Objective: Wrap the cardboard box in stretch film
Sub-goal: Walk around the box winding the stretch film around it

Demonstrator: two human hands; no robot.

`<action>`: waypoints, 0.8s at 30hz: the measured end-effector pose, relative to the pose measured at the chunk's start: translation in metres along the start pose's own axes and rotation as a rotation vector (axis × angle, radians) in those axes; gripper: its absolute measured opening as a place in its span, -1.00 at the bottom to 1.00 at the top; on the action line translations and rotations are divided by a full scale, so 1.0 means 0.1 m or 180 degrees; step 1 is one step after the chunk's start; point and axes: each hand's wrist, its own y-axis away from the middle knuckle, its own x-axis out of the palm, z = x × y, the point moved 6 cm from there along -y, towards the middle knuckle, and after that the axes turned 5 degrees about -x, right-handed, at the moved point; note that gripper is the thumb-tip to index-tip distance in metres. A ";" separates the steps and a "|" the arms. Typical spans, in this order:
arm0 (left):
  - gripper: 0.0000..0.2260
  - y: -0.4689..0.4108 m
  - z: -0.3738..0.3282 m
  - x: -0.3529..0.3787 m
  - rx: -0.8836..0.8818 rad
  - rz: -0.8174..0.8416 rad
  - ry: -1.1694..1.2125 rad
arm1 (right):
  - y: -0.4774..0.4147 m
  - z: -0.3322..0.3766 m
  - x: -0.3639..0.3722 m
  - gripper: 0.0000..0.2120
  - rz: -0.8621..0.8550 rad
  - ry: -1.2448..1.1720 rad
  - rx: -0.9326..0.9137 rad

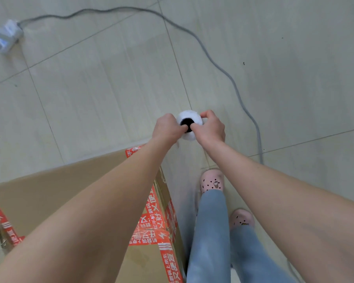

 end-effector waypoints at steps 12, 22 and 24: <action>-0.93 -0.13 -0.32 -0.08 0.0577 -0.0249 -0.1076 | -0.17 0.09 0.00 -0.68 0.0179 0.0444 -0.0064; -0.82 -0.35 -0.13 -0.38 -0.0468 -0.0252 0.0800 | -0.45 0.56 0.02 -0.63 0.0277 0.0475 -0.0253; -0.78 -0.39 -0.07 -0.45 -0.0651 -0.0232 0.0913 | -0.48 0.60 0.07 -0.66 0.0380 0.0348 -0.0062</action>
